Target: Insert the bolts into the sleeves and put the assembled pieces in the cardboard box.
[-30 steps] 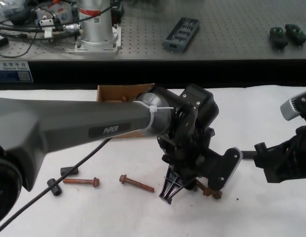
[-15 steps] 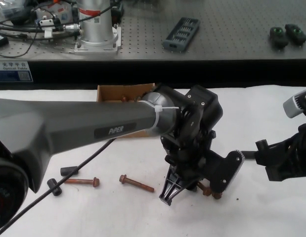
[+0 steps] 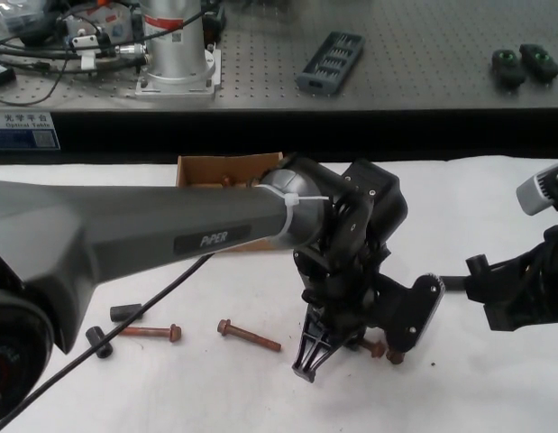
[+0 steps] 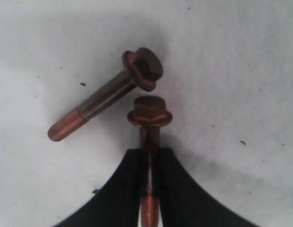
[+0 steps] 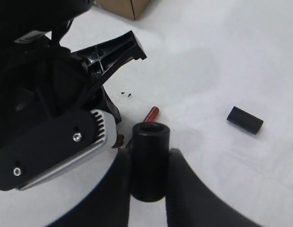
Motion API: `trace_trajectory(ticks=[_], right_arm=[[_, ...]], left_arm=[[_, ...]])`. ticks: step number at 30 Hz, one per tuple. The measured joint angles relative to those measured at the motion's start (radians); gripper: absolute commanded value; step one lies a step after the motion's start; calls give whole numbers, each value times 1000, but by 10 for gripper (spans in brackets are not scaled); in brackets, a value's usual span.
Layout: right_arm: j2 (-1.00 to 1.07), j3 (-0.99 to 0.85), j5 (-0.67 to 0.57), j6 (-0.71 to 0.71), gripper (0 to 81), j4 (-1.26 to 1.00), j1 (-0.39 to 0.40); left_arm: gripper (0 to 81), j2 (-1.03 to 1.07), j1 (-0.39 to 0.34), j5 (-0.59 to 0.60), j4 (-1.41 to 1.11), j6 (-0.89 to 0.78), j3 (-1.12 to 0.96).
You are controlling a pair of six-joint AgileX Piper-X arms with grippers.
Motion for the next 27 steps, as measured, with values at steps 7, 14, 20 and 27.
trace_trajectory(ticks=[7, 14, 20, 27], right_arm=[[0, 0, 0, 0, 19, 0, 0], [0, 0, 0, 9, 19, 0, 0], [0, 0, -69, 24, 19, -3, 0], [0, 0, -88, 24, 19, -72, 69]], left_arm=[[6, -45, 7, 106, 49, -283, 25], [6, -131, 66, 230, 67, -487, 53], [6, -230, 161, 300, 20, -593, 123], [6, -408, 288, 476, -256, -865, 328]])
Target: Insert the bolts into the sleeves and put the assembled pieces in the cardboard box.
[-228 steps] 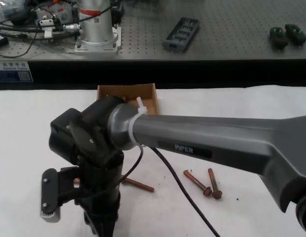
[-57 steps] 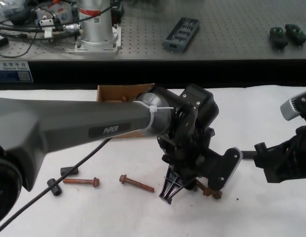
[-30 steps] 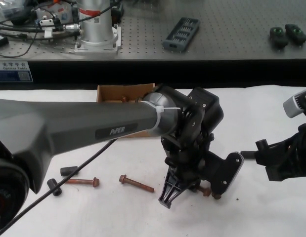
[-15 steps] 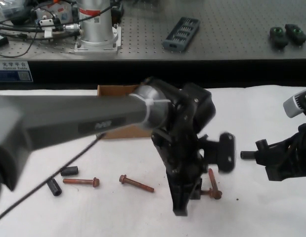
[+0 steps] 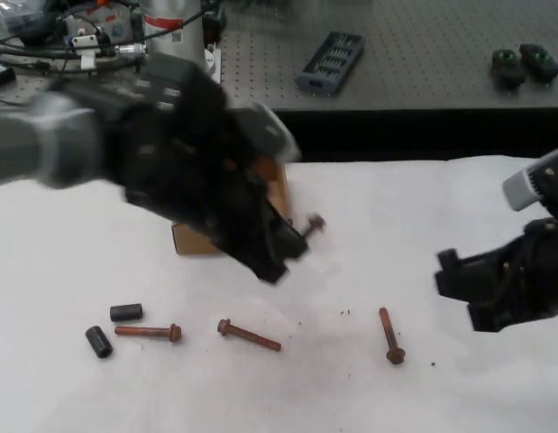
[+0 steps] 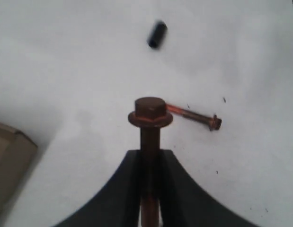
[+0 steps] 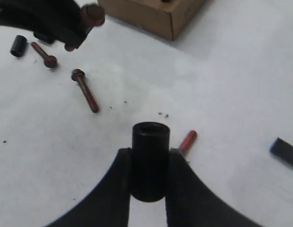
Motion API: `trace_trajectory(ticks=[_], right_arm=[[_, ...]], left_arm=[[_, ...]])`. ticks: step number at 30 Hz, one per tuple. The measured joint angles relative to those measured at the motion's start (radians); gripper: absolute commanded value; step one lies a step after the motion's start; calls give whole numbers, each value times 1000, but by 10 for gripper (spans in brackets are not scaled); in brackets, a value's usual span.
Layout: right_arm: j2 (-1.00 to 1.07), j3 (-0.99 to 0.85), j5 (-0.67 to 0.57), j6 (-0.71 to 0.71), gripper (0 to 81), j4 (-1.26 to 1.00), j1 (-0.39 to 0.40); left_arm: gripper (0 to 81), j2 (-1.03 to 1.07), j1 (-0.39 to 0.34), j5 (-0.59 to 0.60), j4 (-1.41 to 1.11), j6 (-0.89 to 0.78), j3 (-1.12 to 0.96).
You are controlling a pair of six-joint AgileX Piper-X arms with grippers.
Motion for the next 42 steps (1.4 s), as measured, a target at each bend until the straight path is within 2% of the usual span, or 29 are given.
trace_trajectory(ticks=[3, 6, 8, 12, 13, 17, 25, 28, 35, 42], right_arm=[[18, 0, -6, 0, 19, -137, 91], [42, 0, -15, 8, 19, -199, 122], [71, 0, -18, 24, 19, -253, 142], [148, 0, -53, 78, 19, -376, 195], [159, 0, -63, 92, 19, -400, 204], [197, 2, -103, 141, 19, -501, 250], [211, 2, -200, 199, 19, -622, 324], [211, 2, -219, 219, 19, -642, 329], [211, 2, -245, 235, 19, -668, 331], [231, 2, -260, 223, 19, -682, 331]], left_arm=[[6, -98, 45, 37, -227, -157, 122], [6, -204, 62, 50, -472, -329, 266], [6, -302, 69, 48, -729, -501, 399], [6, -402, 69, -15, -1071, -743, 558], [6, -431, 71, -47, -1196, -851, 626], [6, -444, 83, -87, -1376, -1001, 709], [6, -444, 162, -98, -1511, -1151, 787], [6, -444, 208, -27, -1517, -1180, 798], [6, -444, 212, 132, -1524, -1182, 802], [6, -444, 212, 205, -1524, -1196, 802]])
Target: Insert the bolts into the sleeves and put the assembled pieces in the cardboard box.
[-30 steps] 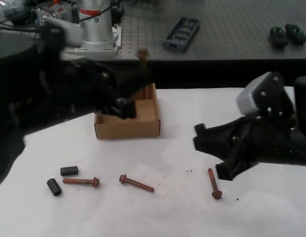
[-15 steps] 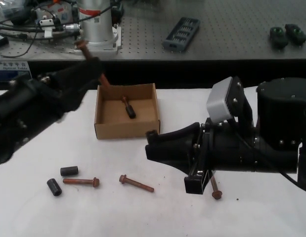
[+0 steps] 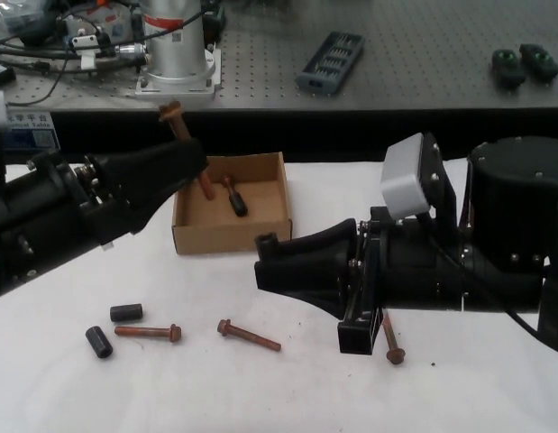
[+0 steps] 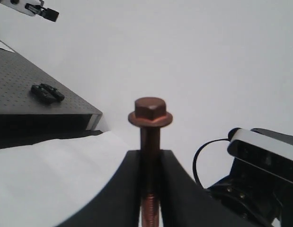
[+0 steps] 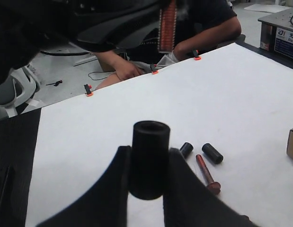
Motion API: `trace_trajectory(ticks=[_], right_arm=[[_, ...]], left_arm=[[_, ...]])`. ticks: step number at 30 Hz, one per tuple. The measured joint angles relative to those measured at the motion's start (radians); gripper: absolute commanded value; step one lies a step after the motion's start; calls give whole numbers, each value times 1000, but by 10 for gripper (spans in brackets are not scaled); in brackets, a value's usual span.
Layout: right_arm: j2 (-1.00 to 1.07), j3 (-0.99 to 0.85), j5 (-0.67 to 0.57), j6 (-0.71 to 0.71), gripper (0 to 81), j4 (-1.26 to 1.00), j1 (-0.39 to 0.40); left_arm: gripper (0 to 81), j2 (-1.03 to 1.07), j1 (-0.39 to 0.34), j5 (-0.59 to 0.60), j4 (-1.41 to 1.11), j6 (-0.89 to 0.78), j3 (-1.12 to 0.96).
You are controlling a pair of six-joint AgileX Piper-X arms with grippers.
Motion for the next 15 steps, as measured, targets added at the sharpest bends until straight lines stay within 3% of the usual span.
trace_trajectory(ticks=[15], right_arm=[[44, 0, -92, 19, 19, -88, 0]], left_arm=[[6, 0, 0, 112, 0, -60, 0]])
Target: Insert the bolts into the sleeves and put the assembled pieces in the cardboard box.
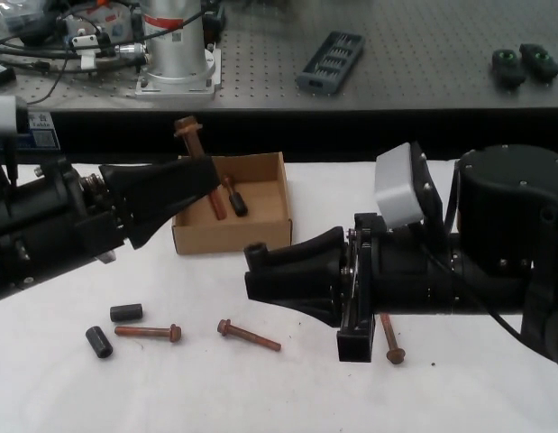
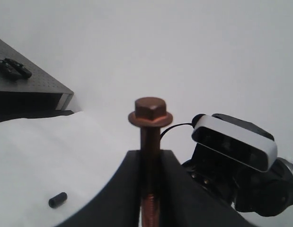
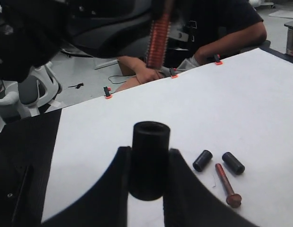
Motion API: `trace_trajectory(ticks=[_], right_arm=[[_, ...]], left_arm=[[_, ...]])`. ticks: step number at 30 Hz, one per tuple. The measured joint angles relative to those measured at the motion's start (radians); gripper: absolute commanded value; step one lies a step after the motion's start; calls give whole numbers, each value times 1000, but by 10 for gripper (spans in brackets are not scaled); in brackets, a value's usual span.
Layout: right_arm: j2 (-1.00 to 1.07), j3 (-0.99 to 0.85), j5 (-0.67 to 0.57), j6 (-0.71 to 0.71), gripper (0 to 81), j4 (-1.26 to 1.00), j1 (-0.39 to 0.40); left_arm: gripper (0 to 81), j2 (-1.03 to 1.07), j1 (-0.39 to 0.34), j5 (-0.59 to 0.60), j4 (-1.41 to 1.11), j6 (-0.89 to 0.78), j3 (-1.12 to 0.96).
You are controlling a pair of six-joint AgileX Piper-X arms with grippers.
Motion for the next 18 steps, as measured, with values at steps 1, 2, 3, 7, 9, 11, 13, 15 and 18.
trace_trajectory(ticks=[1, 2, 3, 7, 9, 11, 13, 15, 18], right_arm=[[0, 0, -3, 1, 19, 0, 0], [0, 0, -12, 9, 19, -3, 0], [0, 0, -24, 14, 19, -5, 2], [0, 0, -51, 24, 19, -11, 13], [0, 0, -70, 26, 19, -15, 33], [0, 0, -76, 26, 19, -19, 50], [0, 0, -76, 26, 19, -21, 54], [0, 0, -76, 26, 19, -21, 54], [0, 0, -76, 26, 19, -21, 55]], left_arm=[[6, 0, 0, 4, 0, -5, 0], [6, 0, 0, 5, 0, -6, 0], [6, 0, 0, 5, 0, -10, 0], [6, 0, 0, 4, 0, -24, 0], [6, 0, 0, 4, 0, -37, 0], [6, 0, 0, 13, 0, -50, 0], [6, 0, 0, 30, 0, -58, 0], [6, 0, 0, 43, 0, -61, 0], [6, 0, -2, 54, 0, -65, 0]])
